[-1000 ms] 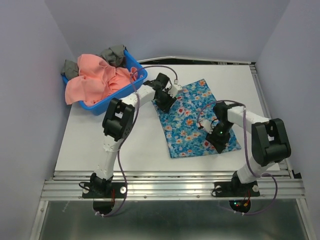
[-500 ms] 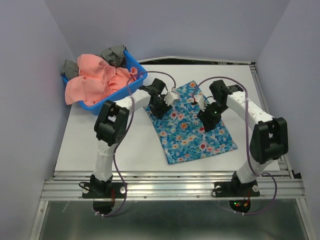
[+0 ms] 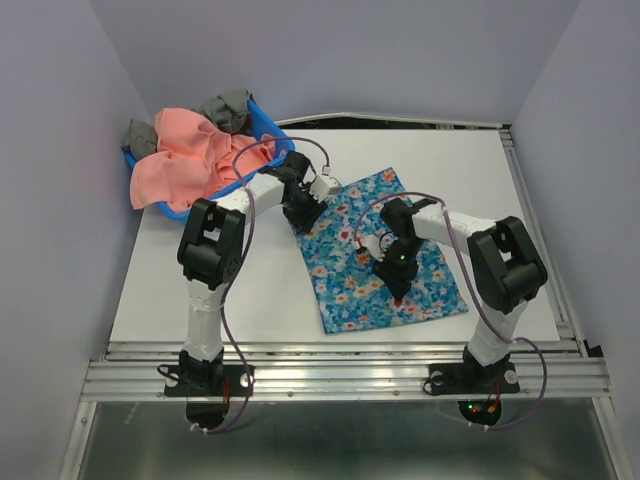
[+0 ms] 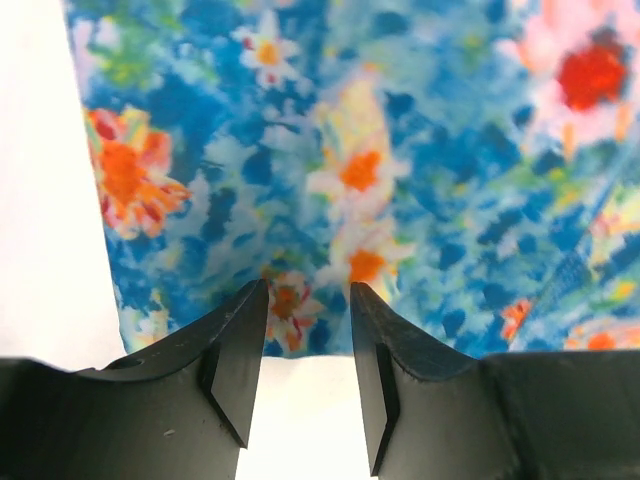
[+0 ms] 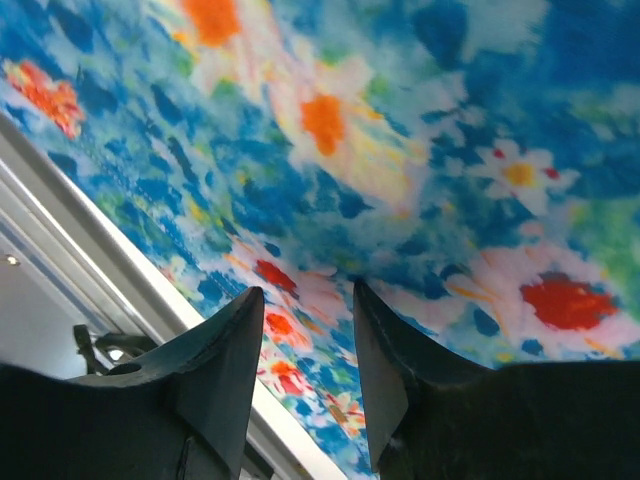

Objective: Fold and stack the skirts
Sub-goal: Flatten the skirt out

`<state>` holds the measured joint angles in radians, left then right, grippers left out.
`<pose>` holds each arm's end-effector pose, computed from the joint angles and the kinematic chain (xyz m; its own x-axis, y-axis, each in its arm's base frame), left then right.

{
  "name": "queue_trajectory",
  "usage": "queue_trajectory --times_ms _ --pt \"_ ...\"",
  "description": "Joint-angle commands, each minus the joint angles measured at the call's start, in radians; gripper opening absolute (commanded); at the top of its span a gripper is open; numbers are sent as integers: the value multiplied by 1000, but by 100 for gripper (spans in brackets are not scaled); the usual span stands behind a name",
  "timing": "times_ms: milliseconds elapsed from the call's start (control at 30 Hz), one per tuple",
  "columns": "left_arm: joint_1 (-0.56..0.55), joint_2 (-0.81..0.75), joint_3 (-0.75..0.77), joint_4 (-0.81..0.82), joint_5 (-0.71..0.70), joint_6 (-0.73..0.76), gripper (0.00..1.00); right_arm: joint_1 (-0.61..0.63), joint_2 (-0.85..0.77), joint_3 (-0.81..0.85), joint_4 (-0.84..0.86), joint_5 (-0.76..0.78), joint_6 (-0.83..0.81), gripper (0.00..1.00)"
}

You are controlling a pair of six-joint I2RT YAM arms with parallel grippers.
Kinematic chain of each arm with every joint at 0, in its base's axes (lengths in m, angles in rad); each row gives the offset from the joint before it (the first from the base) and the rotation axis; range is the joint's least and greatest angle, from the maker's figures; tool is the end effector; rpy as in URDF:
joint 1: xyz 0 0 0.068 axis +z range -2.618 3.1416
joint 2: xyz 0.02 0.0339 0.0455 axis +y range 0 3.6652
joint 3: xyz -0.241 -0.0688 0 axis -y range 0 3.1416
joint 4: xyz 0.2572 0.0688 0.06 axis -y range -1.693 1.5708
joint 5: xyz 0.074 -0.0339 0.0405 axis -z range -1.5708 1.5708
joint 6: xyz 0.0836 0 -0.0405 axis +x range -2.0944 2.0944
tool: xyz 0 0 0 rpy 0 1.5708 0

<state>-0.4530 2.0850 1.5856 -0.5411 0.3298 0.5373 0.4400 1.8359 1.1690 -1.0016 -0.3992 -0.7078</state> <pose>0.4112 -0.2303 0.1208 -0.3790 0.7231 -0.5775 0.8793 0.4760 0.0189 0.2645 0.1604 0.0838 -0.4513 -0.8746 -0.1774 -0.8575 0.3700 0.3573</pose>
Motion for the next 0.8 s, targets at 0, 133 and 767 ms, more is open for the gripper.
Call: queue_trajectory --times_ms 0,133,767 --pt "-3 66 53 -16 23 -28 50 94 10 -49 86 0 54 47" --pt "-3 133 92 -13 26 -45 49 169 34 -31 100 -29 109 48" --pt "83 -94 192 -66 196 82 70 -208 78 610 208 -43 168 96"
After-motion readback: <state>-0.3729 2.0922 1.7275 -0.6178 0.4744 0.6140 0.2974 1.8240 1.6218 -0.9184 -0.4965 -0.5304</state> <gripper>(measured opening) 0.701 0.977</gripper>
